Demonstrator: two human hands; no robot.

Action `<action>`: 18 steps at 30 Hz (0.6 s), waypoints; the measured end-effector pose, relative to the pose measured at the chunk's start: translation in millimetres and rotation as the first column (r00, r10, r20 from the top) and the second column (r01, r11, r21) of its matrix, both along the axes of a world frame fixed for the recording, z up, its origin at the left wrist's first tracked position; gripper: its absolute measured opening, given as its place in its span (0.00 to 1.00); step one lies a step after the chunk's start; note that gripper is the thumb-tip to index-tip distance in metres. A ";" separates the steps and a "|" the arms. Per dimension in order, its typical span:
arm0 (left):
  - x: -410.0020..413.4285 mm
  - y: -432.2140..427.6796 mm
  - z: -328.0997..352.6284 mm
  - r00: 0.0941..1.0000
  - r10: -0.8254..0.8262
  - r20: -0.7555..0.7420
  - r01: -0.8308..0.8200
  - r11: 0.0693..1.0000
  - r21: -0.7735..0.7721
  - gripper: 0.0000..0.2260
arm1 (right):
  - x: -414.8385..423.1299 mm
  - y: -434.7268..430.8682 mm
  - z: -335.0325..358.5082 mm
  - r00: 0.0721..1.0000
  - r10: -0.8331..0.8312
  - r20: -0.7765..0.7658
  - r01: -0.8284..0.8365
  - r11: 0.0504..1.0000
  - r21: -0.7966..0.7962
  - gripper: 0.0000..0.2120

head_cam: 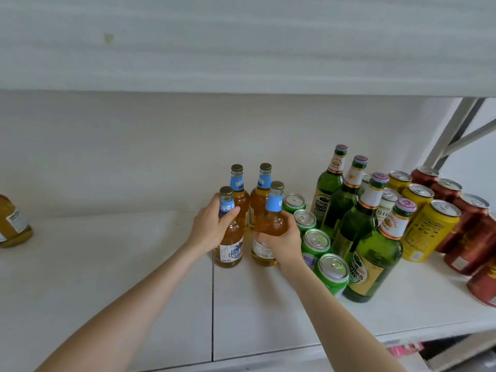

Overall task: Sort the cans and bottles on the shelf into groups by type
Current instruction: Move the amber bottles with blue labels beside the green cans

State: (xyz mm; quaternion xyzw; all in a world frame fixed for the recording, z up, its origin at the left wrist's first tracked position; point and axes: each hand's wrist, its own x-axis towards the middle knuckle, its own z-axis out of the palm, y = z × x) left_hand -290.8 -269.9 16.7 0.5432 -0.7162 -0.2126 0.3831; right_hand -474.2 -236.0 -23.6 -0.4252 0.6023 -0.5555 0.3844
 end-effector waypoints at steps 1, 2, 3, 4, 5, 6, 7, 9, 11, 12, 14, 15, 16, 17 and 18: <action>-0.7 -2.6 -0.3 1.000 -0.007 0.002 0.007 1.000 0.001 0.13 | 0.4 -1.7 -0.8 1.000 0.002 0.002 -0.002 1.000 -0.006 0.37; -1.4 -4.7 -0.5 1.000 -0.015 0.002 0.015 1.000 -0.002 0.13 | 0.5 -2.9 -1.6 1.000 0.003 0.004 -0.003 1.000 -0.013 0.37; -2.2 -6.7 -0.7 1.000 -0.021 0.001 0.021 1.000 -0.006 0.14 | 0.4 -4.1 -2.4 1.000 0.005 0.007 -0.005 1.000 -0.020 0.36; -2.9 -8.6 -1.3 1.000 -0.023 -0.001 0.023 1.000 -0.010 0.16 | 0.5 -5.1 -3.5 1.000 0.008 0.009 -0.008 1.000 -0.026 0.36; -3.4 -9.9 -2.5 1.000 -0.021 -0.001 0.021 1.000 -0.015 0.16 | 0.7 -6.2 -4.6 1.000 0.013 0.010 -0.013 0.999 -0.033 0.36; -4.1 -10.8 -3.5 1.000 -0.019 0.001 0.019 1.000 -0.022 0.16 | 0.9 -7.2 -5.6 1.000 0.019 0.010 -0.019 0.999 -0.041 0.36; -4.8 -11.3 -4.6 1.000 -0.020 0.003 0.020 0.999 -0.028 0.16 | 0.9 -8.1 -6.4 1.000 0.024 0.013 -0.024 0.999 -0.048 0.36; -6.0 -11.4 -5.5 1.000 -0.031 0.005 0.031 0.999 -0.032 0.17 | 0.5 -9.5 -8.2 0.999 0.033 0.023 -0.031 0.998 -0.062 0.36; -6.7 -10.3 -4.6 0.999 -0.042 -0.007 0.042 0.999 -0.024 0.20 | -0.5 -10.2 -10.2 0.998 0.044 0.034 -0.041 0.996 -0.078 0.37; -6.7 -9.9 -4.0 0.999 -0.047 -0.022 0.047 0.999 -0.020 0.22 | -1.0 -10.2 -11.0 0.998 0.054 0.037 -0.050 0.995 -0.085 0.37; -6.5 -8.7 -3.7 0.997 -0.057 -0.052 0.056 0.998 -0.015 0.22 | -2.4 -9.3 -11.4 0.997 0.072 0.037 -0.068 0.993 -0.095 0.38; -6.7 -8.0 -4.2 0.996 -0.058 -0.064 0.058 0.998 -0.011 0.20 | -3.4 -8.5 -11.5 0.996 0.081 0.037 -0.077 0.992 -0.098 0.38; -6.7 -7.1 -4.9 0.995 -0.059 -0.080 0.059 0.998 -0.004 0.18 | -4.0 -7.8 -11.5 0.995 0.090 0.035 -0.086 0.991 -0.102 0.38; -6.7 -6.4 -5.7 0.993 -0.057 -0.100 0.058 0.998 0.007 0.17 | -4.7 -6.7 -11.5 0.995 0.099 0.032 -0.095 0.990 -0.105 0.39; -6.2 -5.1 -6.5 0.991 -0.052 -0.125 0.055 0.998 0.022 0.16 | -5.2 -5.7 -12.1 0.994 0.105 0.031 -0.101 0.989 -0.109 0.40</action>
